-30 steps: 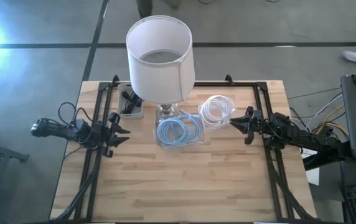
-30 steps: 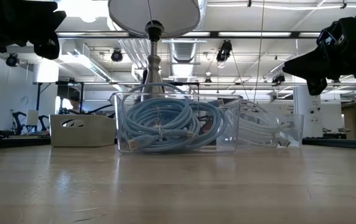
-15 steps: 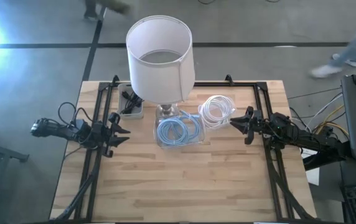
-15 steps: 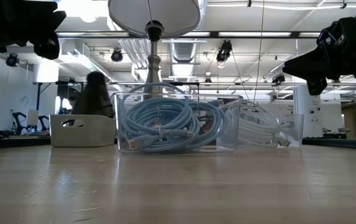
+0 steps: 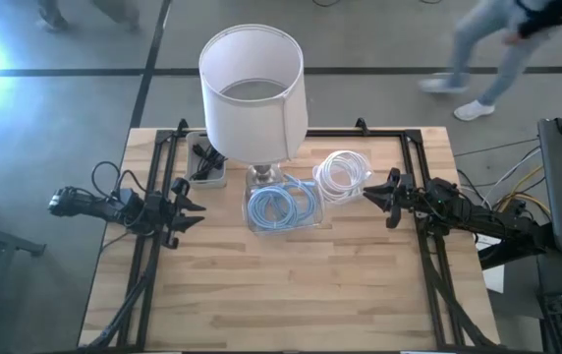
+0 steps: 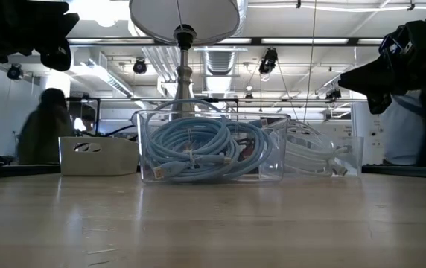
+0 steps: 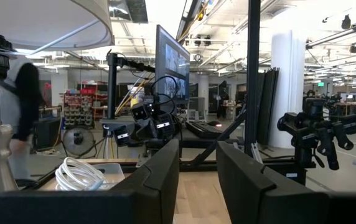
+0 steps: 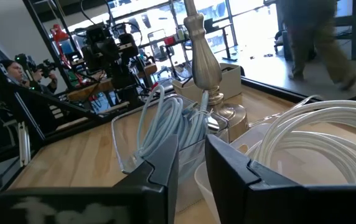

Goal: Pick & Place USB Port
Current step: Return to Home Position

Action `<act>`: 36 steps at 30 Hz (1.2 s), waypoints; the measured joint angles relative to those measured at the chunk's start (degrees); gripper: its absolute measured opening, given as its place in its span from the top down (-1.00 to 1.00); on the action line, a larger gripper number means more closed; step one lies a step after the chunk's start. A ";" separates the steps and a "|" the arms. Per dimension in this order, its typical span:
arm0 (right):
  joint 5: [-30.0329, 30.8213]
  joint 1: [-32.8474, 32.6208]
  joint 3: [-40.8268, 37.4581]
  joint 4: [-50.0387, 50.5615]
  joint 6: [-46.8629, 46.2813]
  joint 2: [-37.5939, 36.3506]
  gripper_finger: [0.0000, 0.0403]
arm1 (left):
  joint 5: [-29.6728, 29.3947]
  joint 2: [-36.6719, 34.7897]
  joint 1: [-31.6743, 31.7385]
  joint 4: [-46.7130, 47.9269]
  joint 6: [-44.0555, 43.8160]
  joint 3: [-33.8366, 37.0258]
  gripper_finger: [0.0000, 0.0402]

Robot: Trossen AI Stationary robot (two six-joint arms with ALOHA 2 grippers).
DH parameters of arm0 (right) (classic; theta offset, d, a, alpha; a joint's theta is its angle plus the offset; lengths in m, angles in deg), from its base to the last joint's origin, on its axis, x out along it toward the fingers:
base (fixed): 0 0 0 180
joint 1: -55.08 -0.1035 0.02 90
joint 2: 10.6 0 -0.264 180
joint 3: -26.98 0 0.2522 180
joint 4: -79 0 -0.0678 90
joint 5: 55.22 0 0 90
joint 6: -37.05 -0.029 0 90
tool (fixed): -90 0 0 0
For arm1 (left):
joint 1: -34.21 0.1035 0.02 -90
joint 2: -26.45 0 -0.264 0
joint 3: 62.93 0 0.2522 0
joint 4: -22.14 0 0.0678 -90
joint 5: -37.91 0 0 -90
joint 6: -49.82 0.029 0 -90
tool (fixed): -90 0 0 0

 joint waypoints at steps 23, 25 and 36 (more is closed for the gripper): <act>0.00 -0.02 0.02 0.00 0.01 0.00 0.56 | 0.00 0.01 -0.03 -0.01 -0.01 0.00 0.45; 0.00 -0.02 0.02 0.02 0.01 0.00 0.57 | 0.00 0.01 -0.07 0.00 -0.02 0.00 0.45; 0.00 0.00 0.02 0.00 0.01 0.00 0.66 | 0.00 -0.02 -0.07 0.00 0.00 0.00 0.45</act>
